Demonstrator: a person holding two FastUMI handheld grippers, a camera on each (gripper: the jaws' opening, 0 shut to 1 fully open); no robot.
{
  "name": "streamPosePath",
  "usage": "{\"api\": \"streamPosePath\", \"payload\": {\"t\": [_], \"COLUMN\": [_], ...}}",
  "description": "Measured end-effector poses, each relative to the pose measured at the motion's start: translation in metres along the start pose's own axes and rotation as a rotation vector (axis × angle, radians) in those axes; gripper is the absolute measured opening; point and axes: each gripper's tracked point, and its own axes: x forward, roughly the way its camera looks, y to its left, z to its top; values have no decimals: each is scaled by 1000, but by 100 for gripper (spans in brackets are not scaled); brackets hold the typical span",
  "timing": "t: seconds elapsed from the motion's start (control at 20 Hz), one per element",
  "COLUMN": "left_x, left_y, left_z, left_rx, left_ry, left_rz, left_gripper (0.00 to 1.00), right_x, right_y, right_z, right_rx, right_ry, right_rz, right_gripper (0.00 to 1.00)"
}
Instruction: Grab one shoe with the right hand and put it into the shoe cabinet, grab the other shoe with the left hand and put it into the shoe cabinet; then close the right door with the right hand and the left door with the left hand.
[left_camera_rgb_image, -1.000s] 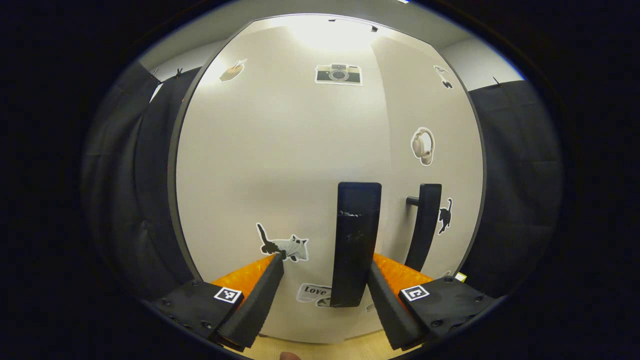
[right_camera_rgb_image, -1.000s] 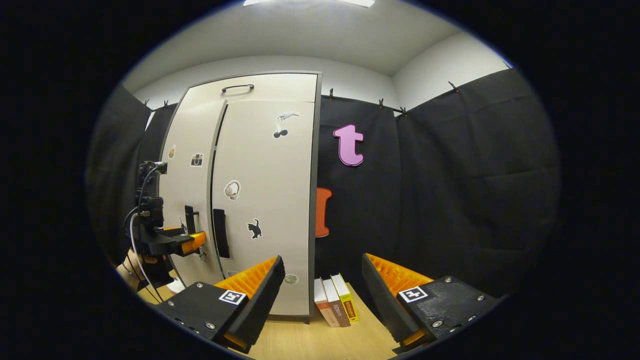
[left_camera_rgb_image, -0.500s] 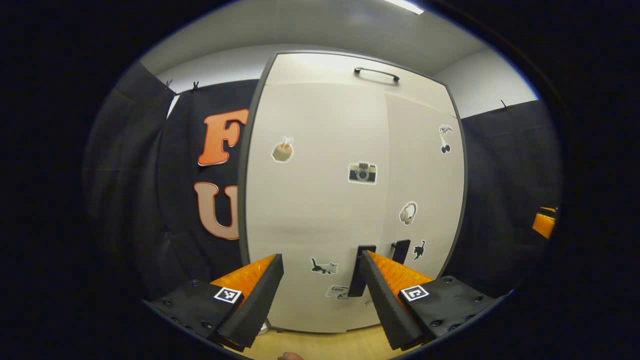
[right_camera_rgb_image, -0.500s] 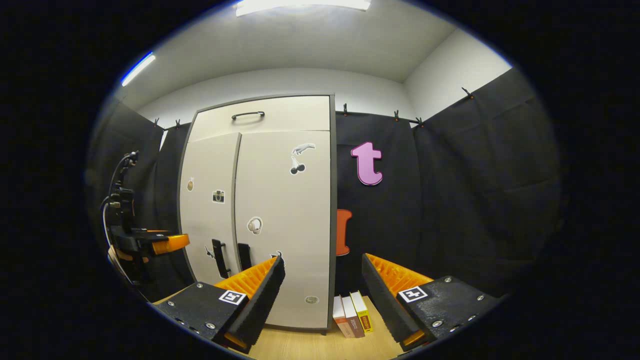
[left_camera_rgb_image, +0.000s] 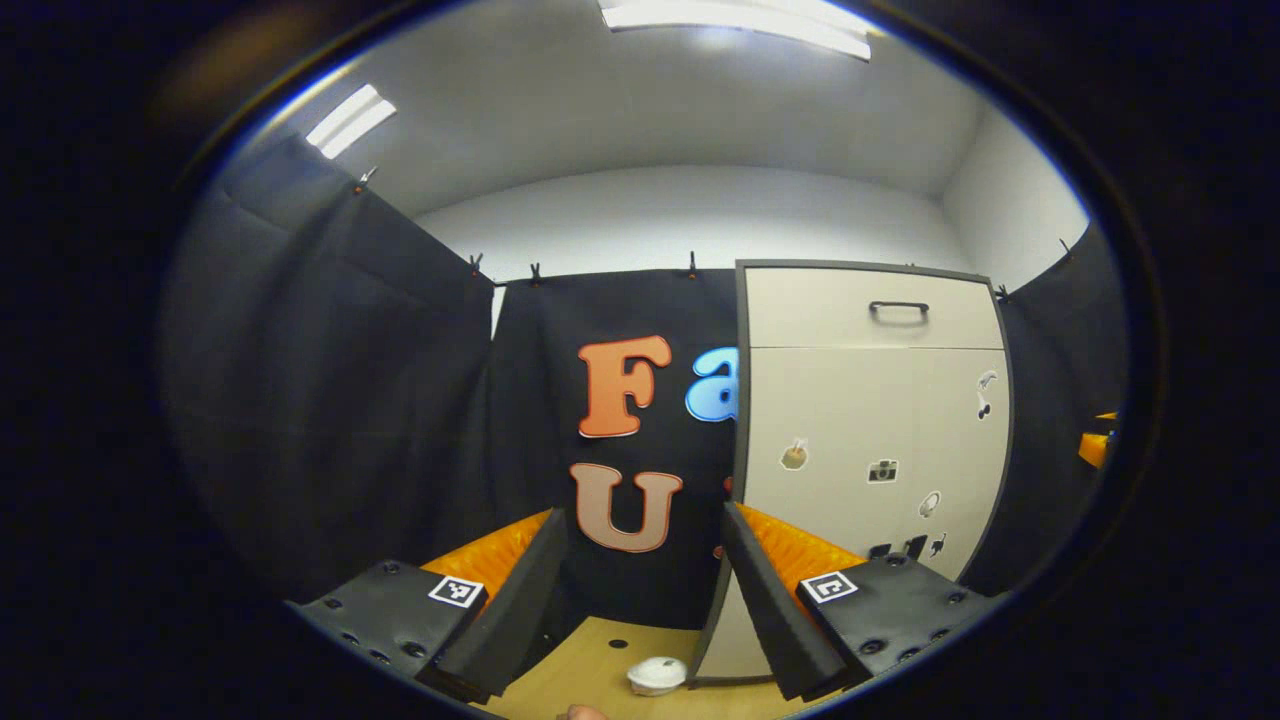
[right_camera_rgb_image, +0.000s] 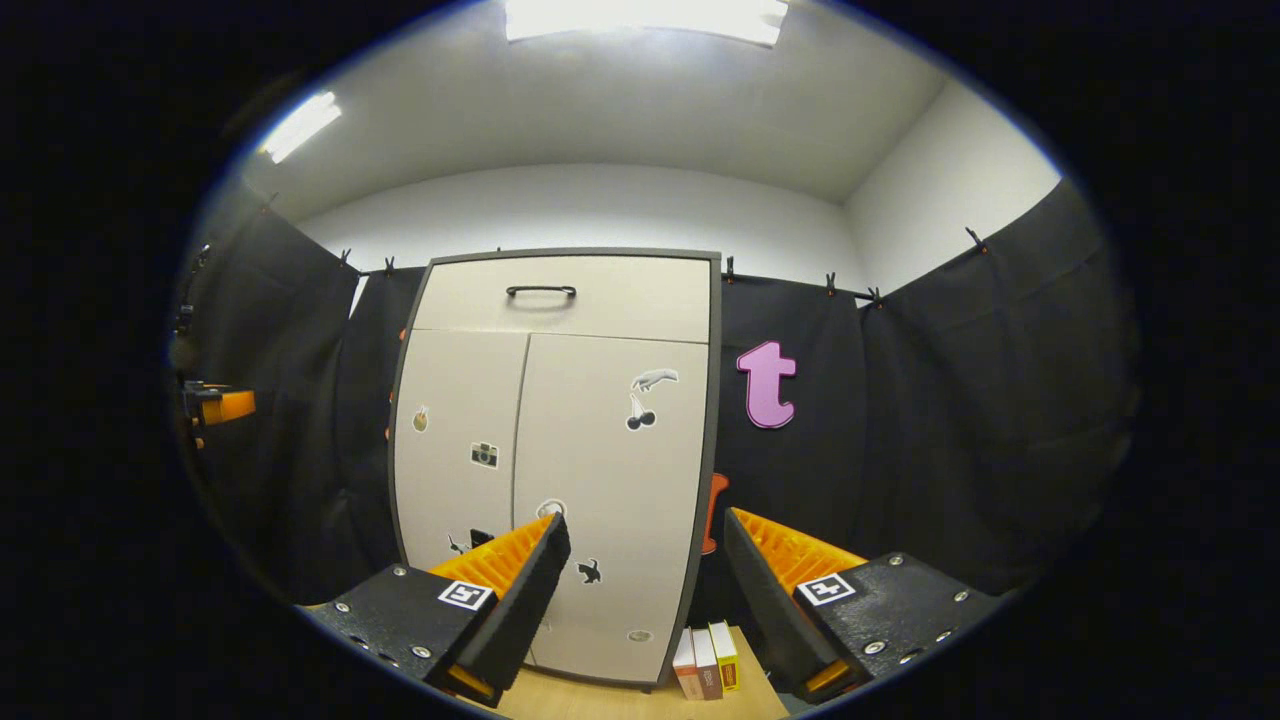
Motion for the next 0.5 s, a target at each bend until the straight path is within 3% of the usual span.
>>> {"api": "streamPosePath", "payload": {"t": [0.2, 0.5], "left_x": [-29, -28], "left_y": [65, 95], "left_z": [21, 13], "left_rx": [0, 7], "left_ry": [-64, -59], "left_rz": [104, 101], "left_gripper": [96, 96], "right_x": [-8, -10], "right_y": [23, 50], "right_z": [18, 6], "right_rx": [-18, -11], "right_ry": [-36, -8], "right_rz": [14, 11], "right_gripper": [94, 94]}}
